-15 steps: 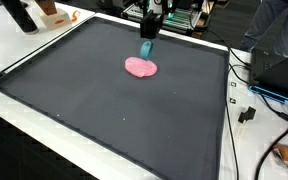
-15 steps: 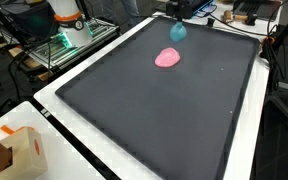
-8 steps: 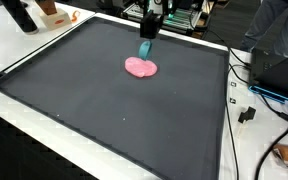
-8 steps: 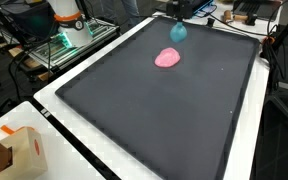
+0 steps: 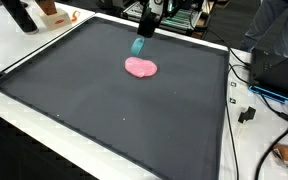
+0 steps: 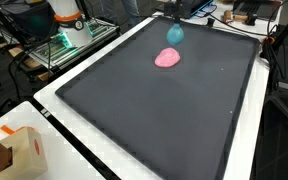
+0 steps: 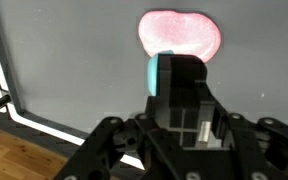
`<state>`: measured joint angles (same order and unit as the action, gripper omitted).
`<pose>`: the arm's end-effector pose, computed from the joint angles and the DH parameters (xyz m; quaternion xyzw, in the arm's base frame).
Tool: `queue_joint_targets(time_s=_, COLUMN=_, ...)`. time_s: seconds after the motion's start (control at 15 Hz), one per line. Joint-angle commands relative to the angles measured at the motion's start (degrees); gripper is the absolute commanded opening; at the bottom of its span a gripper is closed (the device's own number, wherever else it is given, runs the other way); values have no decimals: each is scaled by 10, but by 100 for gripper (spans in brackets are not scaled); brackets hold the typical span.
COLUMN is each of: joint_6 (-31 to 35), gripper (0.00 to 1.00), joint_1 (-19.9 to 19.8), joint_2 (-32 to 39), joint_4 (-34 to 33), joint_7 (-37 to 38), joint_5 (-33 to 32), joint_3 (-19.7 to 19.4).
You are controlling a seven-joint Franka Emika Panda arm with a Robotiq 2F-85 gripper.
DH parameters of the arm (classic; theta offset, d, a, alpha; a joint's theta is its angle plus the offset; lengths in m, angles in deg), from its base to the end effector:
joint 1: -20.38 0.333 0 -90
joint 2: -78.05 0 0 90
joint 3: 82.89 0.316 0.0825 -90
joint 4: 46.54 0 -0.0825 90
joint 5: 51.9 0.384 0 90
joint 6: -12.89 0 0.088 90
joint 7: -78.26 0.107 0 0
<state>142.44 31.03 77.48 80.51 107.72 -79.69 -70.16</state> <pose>0.4937 0.2001 0.3881 0.9767 0.0963 0.1077 0.1589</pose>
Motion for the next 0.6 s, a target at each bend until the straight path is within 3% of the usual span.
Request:
queue_joint_targets(time_s=0.0, joint_6=-102, gripper=26, joint_1=35, joint_2=29, joint_4=-34, joint_7=88, joint_5=-107, joint_3=28)
queue_joint_targets(time_s=0.33, joint_6=-255, gripper=26, joint_1=92, joint_2=103, joint_4=-97, joint_7=151, joint_5=-203, joint_3=54)
queue_joint_targets(time_s=0.53, joint_6=-313, gripper=26, joint_1=119, joint_2=154, joint_4=-132, joint_7=173, joint_5=-233, joint_3=52)
